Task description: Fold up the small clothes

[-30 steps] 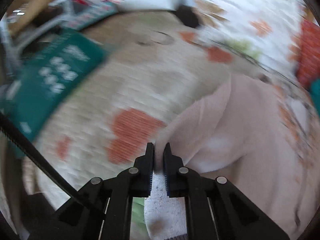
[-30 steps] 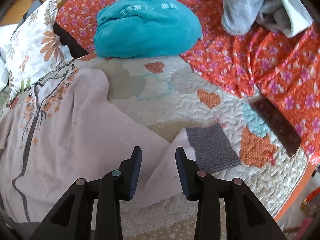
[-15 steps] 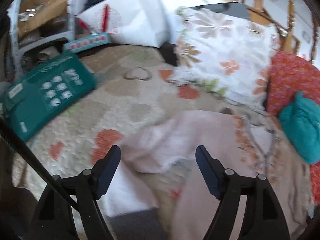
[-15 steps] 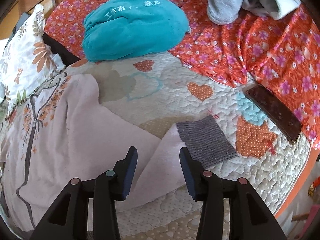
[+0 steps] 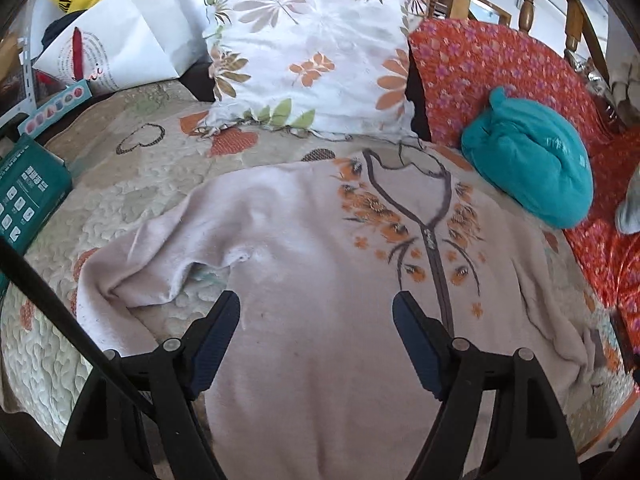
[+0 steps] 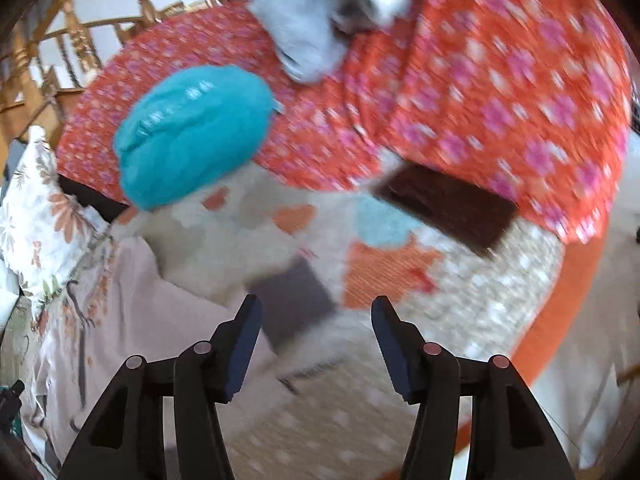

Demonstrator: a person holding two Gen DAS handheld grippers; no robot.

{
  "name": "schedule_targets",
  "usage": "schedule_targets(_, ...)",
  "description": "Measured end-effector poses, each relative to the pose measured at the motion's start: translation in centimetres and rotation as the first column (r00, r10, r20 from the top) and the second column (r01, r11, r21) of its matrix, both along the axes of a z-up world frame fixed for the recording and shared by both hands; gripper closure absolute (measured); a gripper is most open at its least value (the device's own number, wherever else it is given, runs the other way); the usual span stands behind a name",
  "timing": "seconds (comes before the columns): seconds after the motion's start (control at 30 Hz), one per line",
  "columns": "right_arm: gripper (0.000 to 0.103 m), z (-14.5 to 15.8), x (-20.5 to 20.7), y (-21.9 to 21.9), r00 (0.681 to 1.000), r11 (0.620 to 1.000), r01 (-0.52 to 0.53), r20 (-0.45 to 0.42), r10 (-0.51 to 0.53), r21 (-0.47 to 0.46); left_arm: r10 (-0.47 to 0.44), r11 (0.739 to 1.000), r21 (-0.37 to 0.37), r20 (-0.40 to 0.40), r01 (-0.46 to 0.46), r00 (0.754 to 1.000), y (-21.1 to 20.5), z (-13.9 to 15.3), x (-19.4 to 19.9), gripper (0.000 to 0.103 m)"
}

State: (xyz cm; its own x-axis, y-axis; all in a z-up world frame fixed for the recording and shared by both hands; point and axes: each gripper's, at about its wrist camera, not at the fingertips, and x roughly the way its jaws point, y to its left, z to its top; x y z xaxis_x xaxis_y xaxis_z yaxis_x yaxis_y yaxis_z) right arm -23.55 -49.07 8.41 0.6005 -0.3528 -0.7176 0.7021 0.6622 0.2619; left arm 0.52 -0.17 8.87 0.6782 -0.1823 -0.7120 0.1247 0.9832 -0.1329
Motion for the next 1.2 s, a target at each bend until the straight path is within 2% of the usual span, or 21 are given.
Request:
schedule_targets(0.13,0.041,-2.6,-0.6,-1.0,0.999,0.997,0.006,-0.037,-0.003,0.076,0.003,1.000,-0.023,-0.041,-0.004,0.999,0.8,-0.8,-0.1,0.025)
schedule_targets(0.23,0.041,-4.8,1.2,-1.7,1.000,0.977,-0.025,-0.014,0.028,0.210,0.021,1.000,-0.016,-0.059,-0.022,0.998,1.3,-1.3,-0.1,0.025)
schedule_targets(0.3,0.039,-6.1,2.8,-2.1,0.999,0.964,-0.030,-0.012,0.034,0.264,0.037,0.999,-0.017,-0.072,-0.038,0.997,1.9,-1.7,0.0,0.025)
schedule_targets(0.4,0.038,-6.3,5.5,-2.4,1.000,0.977,-0.006,-0.008,0.008,0.213,0.054,0.998,-0.027,-0.082,-0.057,0.995,2.7,-2.0,0.0,0.025)
schedule_targets(0.47,0.058,-6.5,7.1,-2.7,1.000,0.975,-0.021,-0.009,0.023,0.220,0.068,0.997,-0.030,-0.093,-0.072,0.993,3.3,-2.2,0.2,0.025)
schedule_targets(0.5,0.093,-6.7,7.9,-2.9,0.999,0.970,-0.031,-0.008,0.033,0.240,0.074,0.996,-0.032,-0.098,-0.078,0.992,3.5,-2.2,0.2,0.025)
schedule_targets(0.53,0.098,-6.8,8.2,-3.3,0.999,0.961,-0.041,-0.004,0.044,0.272,0.085,0.995,-0.039,-0.105,-0.089,0.991,3.9,-2.3,0.3,0.025)
schedule_targets(0.57,0.098,-6.5,8.1,-3.9,0.999,0.957,-0.038,0.014,0.035,0.289,0.093,0.994,-0.046,-0.108,-0.099,0.990,4.3,-2.3,0.3,0.025)
schedule_targets(0.63,0.098,-4.6,7.4,-4.9,1.000,0.973,-0.010,0.030,0.004,0.230,0.115,0.990,-0.065,-0.110,-0.123,0.987,5.2,-2.1,0.4,0.025)
schedule_targets(0.73,0.098,-0.6,5.8,-7.3,0.996,0.995,0.085,-0.001,-0.085,0.047,0.135,0.986,-0.079,-0.109,-0.144,0.985,6.3,-1.8,0.6,0.025)
schedule_targets(0.83,0.098,2.7,4.6,-9.4,0.980,0.976,0.192,-0.034,-0.197,-0.103,0.158,0.981,-0.095,-0.116,-0.169,0.981,7.6,-1.6,0.7,0.025)
schedule_targets(0.93,0.098,5.1,5.1,-9.7,0.971,0.958,0.227,-0.033,-0.237,-0.177,0.178,0.973,-0.124,-0.124,-0.193,0.976,8.8,-1.4,0.7,0.025)
schedule_targets(1.03,0.098,6.4,7.7,-7.5,0.985,0.968,0.163,-0.016,-0.170,-0.191,0.200,0.965,-0.145,-0.123,-0.217,0.972,9.8,-1.1,0.7,0.025)
schedule_targets(1.13,0.098,7.2,11.7,-2.9,1.000,0.981,0.021,0.000,-0.021,-0.191,0.212,0.958,-0.167,-0.122,-0.231,0.970,10.9,-0.7,0.8,0.025)
schedule_targets(1.2,0.098,7.5,15.2,1.4,0.993,0.977,-0.114,0.014,0.119,-0.177,0.218,0.954,-0.182,-0.122,-0.237,0.968,11.5,-0.4,0.7,0.025)
